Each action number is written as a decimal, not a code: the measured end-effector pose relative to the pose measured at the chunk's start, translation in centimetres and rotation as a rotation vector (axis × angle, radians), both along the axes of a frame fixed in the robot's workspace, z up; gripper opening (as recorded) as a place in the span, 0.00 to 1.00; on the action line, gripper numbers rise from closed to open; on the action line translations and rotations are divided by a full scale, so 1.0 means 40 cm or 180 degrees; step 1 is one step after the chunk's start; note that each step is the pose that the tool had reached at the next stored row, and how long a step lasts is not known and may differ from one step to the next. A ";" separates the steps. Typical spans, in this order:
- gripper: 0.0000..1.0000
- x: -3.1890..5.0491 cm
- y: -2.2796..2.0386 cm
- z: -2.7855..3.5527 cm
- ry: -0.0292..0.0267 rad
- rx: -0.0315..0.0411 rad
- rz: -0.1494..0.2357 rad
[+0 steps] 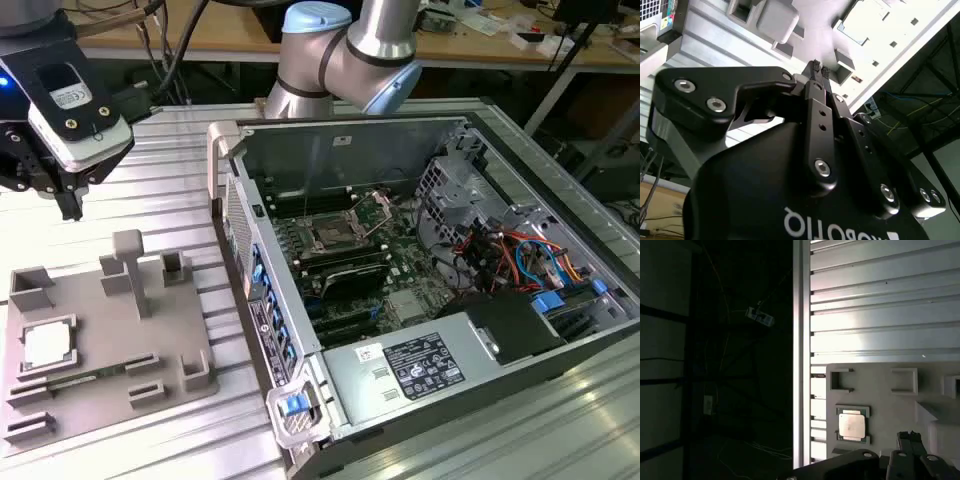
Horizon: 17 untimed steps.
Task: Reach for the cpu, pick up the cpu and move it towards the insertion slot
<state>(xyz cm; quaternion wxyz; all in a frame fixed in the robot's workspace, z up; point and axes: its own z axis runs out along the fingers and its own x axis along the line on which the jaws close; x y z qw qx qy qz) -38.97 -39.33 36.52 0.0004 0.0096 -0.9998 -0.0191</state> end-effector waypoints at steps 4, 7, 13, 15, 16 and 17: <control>0.11 -0.008 0.000 0.000 0.0000 0.0000 0.0000; 0.11 -0.017 0.000 0.000 0.0000 0.0000 0.0000; 0.11 -0.026 0.000 0.000 0.0000 0.0000 0.0000; 0.11 -0.027 0.000 0.000 0.0000 0.0001 0.0000; 0.11 -0.029 0.000 0.000 0.0000 0.0001 -0.0001; 0.11 -0.031 0.000 0.000 0.0000 0.0001 -0.0001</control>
